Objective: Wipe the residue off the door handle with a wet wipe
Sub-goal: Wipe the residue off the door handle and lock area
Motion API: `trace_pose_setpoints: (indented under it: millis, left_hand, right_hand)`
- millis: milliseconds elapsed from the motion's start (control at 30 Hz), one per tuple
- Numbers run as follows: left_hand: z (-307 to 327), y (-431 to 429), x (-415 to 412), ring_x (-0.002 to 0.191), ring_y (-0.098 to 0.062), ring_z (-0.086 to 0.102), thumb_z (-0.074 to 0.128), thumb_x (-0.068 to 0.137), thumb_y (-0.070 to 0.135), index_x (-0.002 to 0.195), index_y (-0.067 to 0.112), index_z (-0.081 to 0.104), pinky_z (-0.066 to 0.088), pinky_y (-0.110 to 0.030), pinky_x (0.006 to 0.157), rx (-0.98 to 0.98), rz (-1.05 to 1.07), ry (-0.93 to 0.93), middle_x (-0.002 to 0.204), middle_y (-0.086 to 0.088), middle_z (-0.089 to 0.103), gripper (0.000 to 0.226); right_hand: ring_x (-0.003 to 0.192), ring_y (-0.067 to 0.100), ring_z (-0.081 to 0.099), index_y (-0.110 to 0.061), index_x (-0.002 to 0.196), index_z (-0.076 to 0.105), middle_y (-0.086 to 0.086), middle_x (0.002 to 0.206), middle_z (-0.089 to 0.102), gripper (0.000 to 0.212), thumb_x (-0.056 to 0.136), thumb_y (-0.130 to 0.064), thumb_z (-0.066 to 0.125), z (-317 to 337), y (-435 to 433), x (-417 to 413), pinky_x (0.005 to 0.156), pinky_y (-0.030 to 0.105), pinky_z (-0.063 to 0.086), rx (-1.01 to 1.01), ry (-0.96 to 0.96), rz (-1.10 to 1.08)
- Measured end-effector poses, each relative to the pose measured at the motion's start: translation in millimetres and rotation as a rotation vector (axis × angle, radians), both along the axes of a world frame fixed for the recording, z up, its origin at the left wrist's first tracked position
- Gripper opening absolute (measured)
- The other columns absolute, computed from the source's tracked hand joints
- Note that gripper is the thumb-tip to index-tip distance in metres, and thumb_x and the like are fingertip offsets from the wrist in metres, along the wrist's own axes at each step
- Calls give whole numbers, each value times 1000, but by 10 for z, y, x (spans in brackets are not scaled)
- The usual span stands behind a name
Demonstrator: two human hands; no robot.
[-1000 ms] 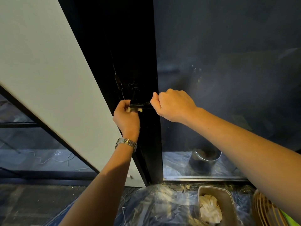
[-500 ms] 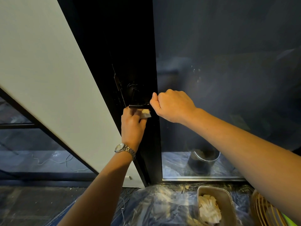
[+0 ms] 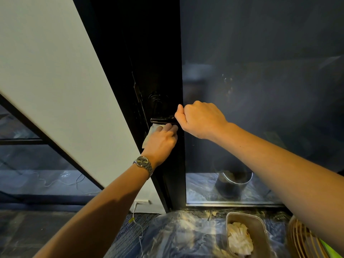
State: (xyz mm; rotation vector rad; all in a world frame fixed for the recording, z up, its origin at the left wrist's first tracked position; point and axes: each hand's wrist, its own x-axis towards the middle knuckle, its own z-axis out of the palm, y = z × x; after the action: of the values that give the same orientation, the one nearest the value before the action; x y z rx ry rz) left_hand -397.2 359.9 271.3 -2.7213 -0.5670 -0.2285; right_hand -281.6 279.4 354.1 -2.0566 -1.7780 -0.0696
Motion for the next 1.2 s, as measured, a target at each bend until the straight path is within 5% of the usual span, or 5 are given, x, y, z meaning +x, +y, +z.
trace_pose_setpoints:
  millis: [267, 567, 900, 1033, 1200]
  left_hand:
    - [-272, -56, 72, 116, -31, 46, 46, 91, 4, 120, -2, 53, 43, -41, 95, -236, 48, 23, 132, -14, 44, 30]
    - [-542, -36, -71, 130, -28, 34, 41, 90, -3, 138, 4, 33, 29, -26, 107, -568, 85, 36, 144, -12, 34, 49]
    - [-458, -108, -27, 135, -27, 26, 35, 92, -1, 145, 8, 15, 29, -31, 112, -411, 31, -214, 151, -10, 19, 58]
    - [-364, -260, 167, 135, -35, 30, 39, 93, 3, 139, -4, 29, 8, -37, 115, -109, 121, -189, 145, -22, 31, 47]
    - [-230, -121, 166, 93, -16, 67, 79, 64, 17, 98, 11, 71, 44, -35, 99, 34, 35, -162, 100, -5, 70, 35]
  right_hand:
    - [42, 16, 43, -14, 47, 43, -1, 44, 42, 59, 101, -29, 25, 9, -9, -4, 49, 28, 40, -12, 7, 3]
    - [41, 19, 43, -11, 46, 43, 0, 42, 40, 61, 101, -28, 25, 6, 1, 22, 48, 28, 40, -17, 7, 19]
    - [43, 21, 44, -12, 47, 43, 2, 44, 43, 60, 101, -28, 24, 7, 5, 8, 50, 30, 41, -11, 9, 7]
    - [46, 19, 49, -12, 50, 49, 1, 46, 46, 59, 101, -29, 25, -5, 5, 5, 50, 29, 43, -5, 13, 10]
    - [44, 16, 45, -14, 48, 44, 0, 46, 44, 59, 101, -30, 24, -7, 2, 2, 46, 25, 37, -1, -6, 4]
